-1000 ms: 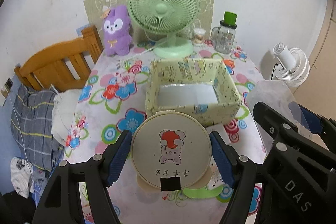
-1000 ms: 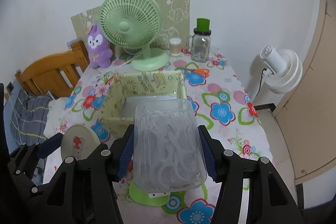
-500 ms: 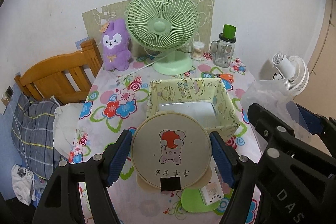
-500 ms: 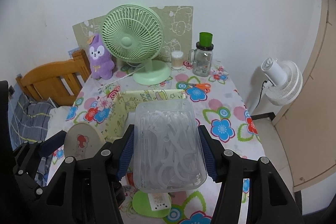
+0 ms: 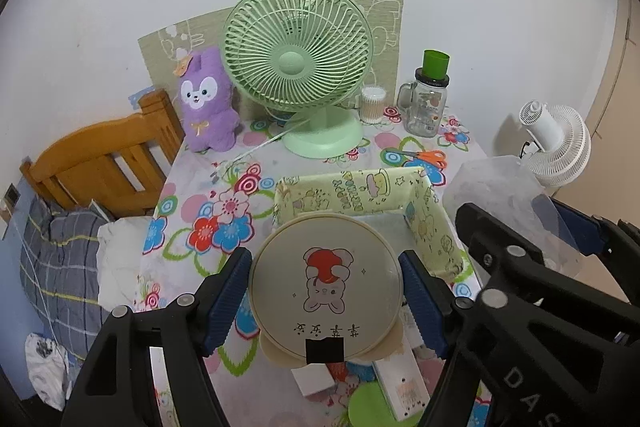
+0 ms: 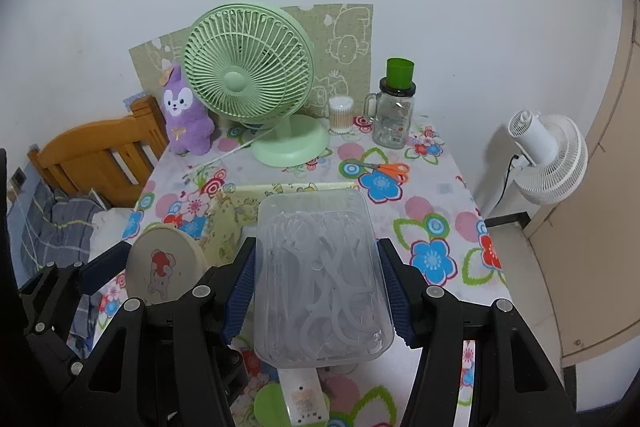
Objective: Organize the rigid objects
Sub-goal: 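Carry the floss box into the fabric basket and open the right tool while left holds disc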
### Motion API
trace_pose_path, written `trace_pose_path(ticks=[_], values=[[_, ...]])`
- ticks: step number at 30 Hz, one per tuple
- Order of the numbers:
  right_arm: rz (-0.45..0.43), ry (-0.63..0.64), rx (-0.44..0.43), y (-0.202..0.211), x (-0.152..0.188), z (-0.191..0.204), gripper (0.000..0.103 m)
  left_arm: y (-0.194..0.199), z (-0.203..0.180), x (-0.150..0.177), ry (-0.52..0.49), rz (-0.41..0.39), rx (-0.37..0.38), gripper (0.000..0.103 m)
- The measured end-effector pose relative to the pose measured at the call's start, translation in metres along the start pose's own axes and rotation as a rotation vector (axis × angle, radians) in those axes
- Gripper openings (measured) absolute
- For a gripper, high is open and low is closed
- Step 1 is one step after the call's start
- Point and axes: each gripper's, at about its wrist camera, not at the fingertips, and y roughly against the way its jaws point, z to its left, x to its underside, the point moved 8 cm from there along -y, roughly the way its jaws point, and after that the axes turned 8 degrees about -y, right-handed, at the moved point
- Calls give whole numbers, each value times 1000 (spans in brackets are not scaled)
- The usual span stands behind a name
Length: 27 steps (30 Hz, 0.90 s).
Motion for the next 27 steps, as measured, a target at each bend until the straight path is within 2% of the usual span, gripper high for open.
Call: trace_pose_path(ticks=[10,13,27], values=[[28,2,-1,-37,-14,1,62,-31,2,-13,10,22,3,77],[38,-8,-14,-49,-17,3,62,-42,4,-15,31,34,24,77],[67,20,14,-102,-22,0,62,-91,7,-20,28,67,-10,77]])
